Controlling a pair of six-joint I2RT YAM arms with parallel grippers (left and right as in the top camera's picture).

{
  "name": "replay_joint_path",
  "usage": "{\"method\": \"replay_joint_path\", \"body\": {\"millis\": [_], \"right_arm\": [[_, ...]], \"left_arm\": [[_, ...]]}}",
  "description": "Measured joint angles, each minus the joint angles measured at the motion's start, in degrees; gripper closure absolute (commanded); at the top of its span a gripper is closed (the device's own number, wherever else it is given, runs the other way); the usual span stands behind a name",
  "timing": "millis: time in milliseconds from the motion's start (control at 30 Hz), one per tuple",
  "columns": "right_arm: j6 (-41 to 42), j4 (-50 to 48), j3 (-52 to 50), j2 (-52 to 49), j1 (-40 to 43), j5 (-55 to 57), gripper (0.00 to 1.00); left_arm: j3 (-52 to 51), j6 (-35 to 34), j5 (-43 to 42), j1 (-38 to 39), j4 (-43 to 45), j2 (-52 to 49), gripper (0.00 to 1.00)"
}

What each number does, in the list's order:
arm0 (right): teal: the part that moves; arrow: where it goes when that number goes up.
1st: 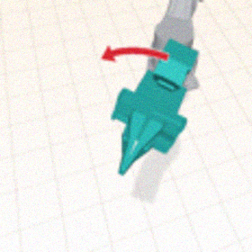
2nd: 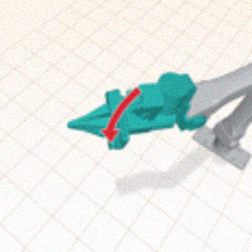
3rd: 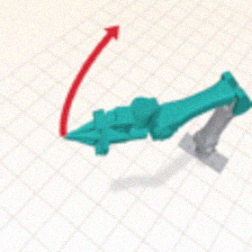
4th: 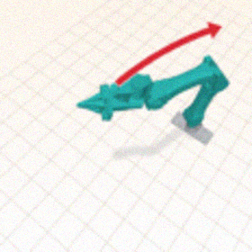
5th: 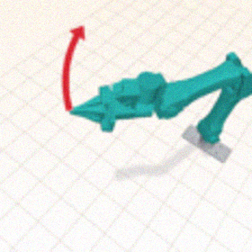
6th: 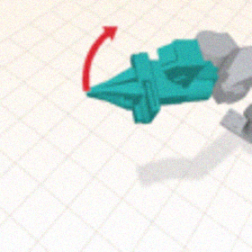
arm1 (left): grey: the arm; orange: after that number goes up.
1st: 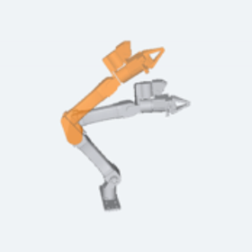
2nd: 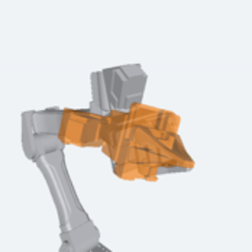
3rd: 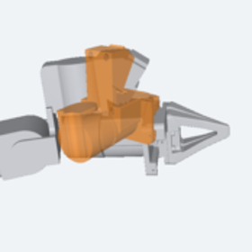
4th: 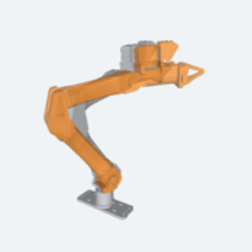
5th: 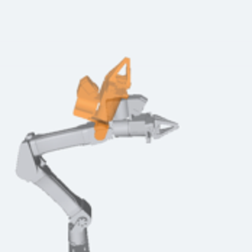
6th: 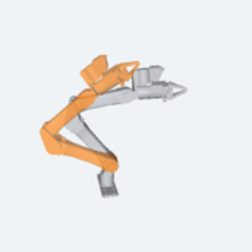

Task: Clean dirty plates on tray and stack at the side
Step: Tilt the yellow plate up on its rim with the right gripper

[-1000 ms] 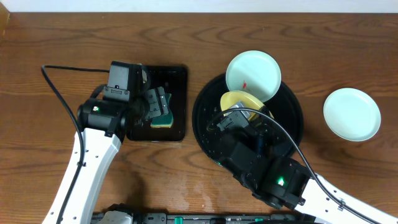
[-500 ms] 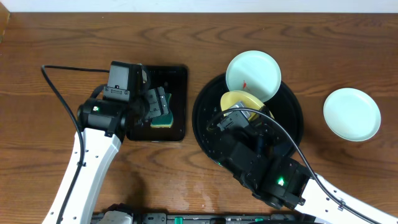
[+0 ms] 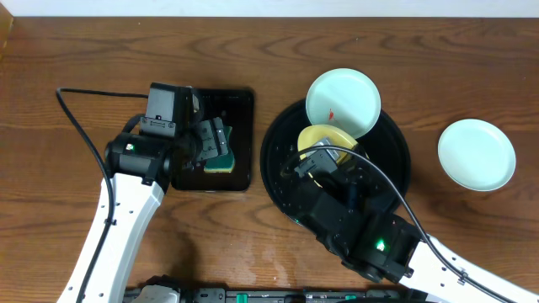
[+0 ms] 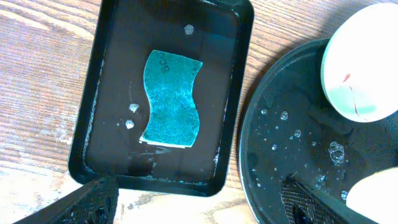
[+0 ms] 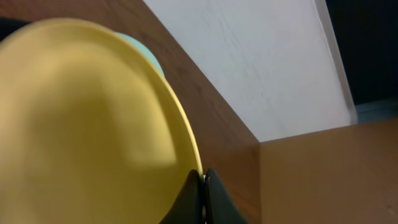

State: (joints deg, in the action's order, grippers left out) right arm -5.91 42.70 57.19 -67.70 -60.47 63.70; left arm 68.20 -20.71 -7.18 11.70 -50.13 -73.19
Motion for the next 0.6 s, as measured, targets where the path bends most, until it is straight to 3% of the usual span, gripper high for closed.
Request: {"method": "replay_joint_path", "body": {"millis": [600], "right_arm": [[2.8, 1.79, 0.09, -0.04, 0.61, 0.81, 0.99]], "left_arm": [[0.0, 0.0, 0.0, 0.0, -0.02, 0.0, 0.16]]}}
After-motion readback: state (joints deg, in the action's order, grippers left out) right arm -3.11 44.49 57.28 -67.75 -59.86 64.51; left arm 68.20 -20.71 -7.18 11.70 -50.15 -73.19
